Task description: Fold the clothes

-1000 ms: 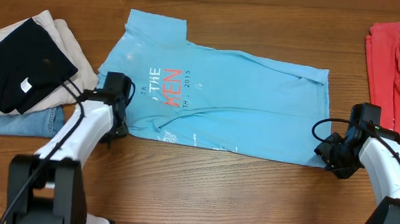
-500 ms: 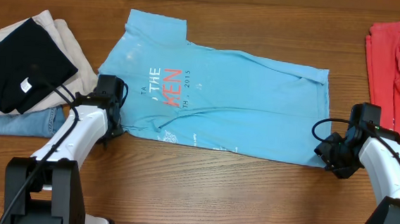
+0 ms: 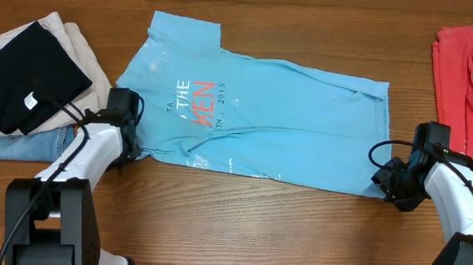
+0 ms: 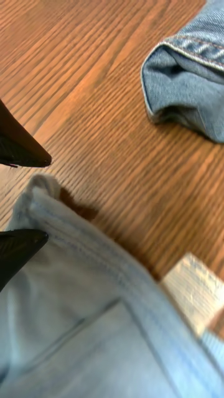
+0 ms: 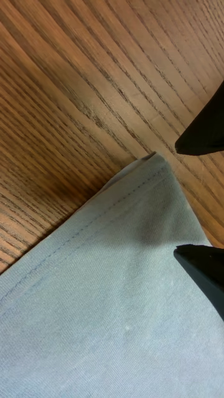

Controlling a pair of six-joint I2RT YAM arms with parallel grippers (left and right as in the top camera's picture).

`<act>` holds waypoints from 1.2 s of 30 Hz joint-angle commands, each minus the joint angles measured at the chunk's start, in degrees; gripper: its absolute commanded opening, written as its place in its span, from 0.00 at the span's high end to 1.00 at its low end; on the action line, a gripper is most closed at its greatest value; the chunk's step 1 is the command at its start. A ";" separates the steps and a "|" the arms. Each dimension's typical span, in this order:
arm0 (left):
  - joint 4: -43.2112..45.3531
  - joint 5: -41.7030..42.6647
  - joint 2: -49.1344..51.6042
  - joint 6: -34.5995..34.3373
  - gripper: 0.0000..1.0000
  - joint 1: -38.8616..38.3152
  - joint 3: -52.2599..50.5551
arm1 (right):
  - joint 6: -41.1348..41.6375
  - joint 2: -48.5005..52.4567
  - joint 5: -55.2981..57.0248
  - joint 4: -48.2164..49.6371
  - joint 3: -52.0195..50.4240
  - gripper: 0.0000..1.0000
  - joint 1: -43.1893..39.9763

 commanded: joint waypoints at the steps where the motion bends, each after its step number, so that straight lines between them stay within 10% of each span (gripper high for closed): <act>1: -0.02 1.22 0.63 1.55 0.63 0.85 -0.46 | -0.37 0.28 -0.33 0.15 -0.31 0.50 -0.33; 15: 1.36 6.71 0.63 4.20 0.60 0.85 -2.14 | -0.39 0.28 -0.33 0.15 -0.31 0.50 -0.33; 25: 1.05 -0.85 0.63 4.35 0.95 0.96 -2.86 | -0.39 0.28 -0.31 -0.09 -0.31 0.50 -0.33; 36: -5.64 -2.12 0.63 1.05 0.96 0.96 -2.86 | -0.39 0.28 -0.33 0.22 -0.31 0.50 -0.33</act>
